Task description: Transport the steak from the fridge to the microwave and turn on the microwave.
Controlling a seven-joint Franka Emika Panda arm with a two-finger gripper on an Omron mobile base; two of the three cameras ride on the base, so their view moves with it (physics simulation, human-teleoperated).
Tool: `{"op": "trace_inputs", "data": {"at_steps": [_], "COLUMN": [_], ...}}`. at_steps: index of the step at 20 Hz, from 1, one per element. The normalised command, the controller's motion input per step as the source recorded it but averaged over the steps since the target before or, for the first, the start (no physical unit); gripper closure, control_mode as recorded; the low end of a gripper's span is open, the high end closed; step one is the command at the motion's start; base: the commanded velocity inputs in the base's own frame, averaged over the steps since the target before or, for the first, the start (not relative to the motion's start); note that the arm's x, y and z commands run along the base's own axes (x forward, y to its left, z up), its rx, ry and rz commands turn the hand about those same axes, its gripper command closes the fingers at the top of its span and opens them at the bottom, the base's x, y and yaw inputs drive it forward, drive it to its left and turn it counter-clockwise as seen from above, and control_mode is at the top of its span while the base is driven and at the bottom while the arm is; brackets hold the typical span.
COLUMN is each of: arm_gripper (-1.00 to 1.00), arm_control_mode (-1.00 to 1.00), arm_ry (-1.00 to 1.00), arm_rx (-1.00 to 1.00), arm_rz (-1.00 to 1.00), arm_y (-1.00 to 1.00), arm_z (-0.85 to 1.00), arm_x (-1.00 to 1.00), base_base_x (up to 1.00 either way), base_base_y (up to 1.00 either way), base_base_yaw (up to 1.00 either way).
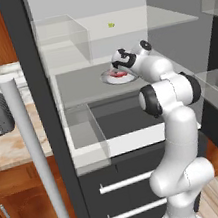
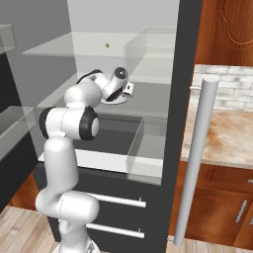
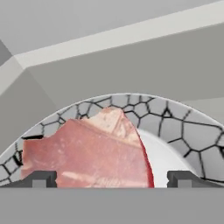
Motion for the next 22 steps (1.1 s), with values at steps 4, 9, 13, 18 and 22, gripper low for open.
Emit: {"op": "trace_inputs", "data": {"at_steps": [4,9,13,18,22], "arm_gripper": [-1.0,1.0,1.0,1.0,1.0], "arm_control_mode": [-1.0,-1.0,-1.0,-1.0,-1.0], "arm_ry": [0.04,0.08,0.04,0.0,0.0], "arm_rx": [0.0,0.03,0.09,0.12,0.15], "arm_rz": [-0.02,-0.03,-0.02,-0.01,0.0], "arm_y": [0.02,0.13,0.15,0.12,0.03], "arm_z": [-0.09,-0.06,-0.01,0.0,0.0], "arm_x": [0.06,0.0,-0.03,-0.02,-0.07], "base_base_x": [0.0,0.0,0.0,0.0,0.0], "base_base_y": [0.0,0.0,0.0,0.0,0.0], "base_base_yaw": [0.0,0.0,0.0,0.0,0.0]}}
